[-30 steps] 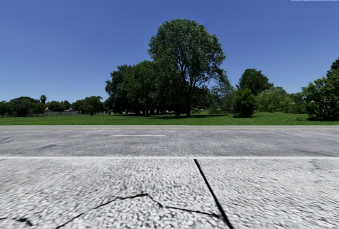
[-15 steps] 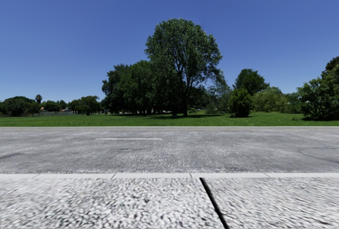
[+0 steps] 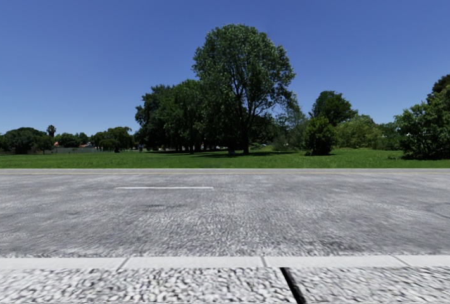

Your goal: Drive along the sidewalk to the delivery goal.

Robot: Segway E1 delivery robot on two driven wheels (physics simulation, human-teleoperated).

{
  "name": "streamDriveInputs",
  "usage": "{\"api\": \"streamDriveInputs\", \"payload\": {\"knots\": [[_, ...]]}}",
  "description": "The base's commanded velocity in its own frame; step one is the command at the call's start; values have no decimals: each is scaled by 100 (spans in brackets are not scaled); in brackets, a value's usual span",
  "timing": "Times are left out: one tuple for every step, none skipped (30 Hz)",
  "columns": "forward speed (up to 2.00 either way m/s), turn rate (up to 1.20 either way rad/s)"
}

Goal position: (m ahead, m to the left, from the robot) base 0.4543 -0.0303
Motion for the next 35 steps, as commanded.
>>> {"api": "streamDriveInputs", "payload": {"knots": [[46,0],[39,0],[39,0],[35,0],[24,0],[0,0],[0,0],[0,0],[0,0],[0,0],[0,0],[0,0],[0,0],[0,0],[0,0],[0,0],[0,0],[0,0],[0,0],[0,0],[0,0],[0,0],[0,0],[0,0],[0,0],[0,0],[0,0],[0,0],[0,0],[0,0],[0,0],[0,0],[0,0],[0,0],[0,0]]}}
